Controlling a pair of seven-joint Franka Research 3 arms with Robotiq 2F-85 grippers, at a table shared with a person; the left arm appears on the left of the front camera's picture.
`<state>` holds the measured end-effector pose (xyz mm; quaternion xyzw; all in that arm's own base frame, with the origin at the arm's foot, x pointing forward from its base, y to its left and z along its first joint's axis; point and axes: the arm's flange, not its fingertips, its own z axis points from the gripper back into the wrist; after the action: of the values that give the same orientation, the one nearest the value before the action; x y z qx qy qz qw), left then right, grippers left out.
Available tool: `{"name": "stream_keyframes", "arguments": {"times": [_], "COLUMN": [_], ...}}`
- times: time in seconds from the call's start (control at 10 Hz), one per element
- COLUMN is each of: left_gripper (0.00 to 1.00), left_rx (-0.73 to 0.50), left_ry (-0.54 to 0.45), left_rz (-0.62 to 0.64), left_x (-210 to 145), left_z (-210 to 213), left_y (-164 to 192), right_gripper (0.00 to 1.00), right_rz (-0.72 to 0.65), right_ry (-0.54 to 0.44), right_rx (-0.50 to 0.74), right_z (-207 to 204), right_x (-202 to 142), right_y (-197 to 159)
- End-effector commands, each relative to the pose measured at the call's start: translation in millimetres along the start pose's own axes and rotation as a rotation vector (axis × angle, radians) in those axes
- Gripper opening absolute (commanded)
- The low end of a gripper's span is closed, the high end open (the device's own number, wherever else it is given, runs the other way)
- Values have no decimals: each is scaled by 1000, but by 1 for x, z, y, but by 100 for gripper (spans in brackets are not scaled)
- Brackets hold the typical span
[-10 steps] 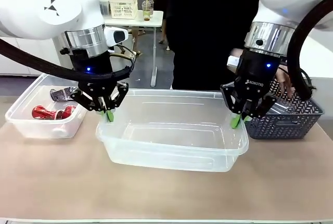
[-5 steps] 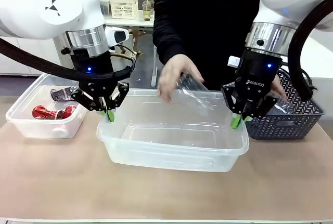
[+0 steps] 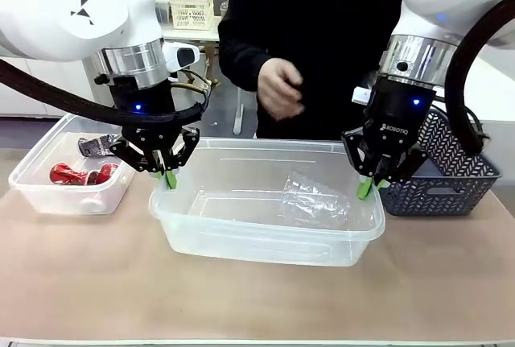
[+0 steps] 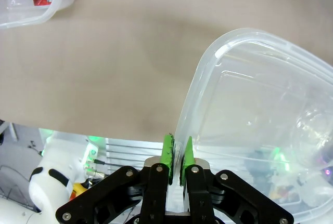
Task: Sort the waste into each basket.
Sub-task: Offer the picked Organizing box to the human.
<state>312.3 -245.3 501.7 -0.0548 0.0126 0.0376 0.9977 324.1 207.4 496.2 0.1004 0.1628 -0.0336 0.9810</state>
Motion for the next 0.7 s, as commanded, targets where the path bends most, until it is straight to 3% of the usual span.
{"name": "stream_keyframes", "arguments": {"times": [0.0, 0.6], "left_gripper": [0, 0], "left_rx": [-2, -2], "left_ry": [-8, -8], "left_rz": [43, 43], "left_x": [0, 0], "left_z": [2, 2], "left_y": [-1, -1], "right_gripper": [0, 0], "right_rz": [20, 20], "right_ry": [5, 5], "right_rx": [3, 3], "right_z": [3, 3], "right_x": [-4, -4], "right_y": [-2, -2]}}
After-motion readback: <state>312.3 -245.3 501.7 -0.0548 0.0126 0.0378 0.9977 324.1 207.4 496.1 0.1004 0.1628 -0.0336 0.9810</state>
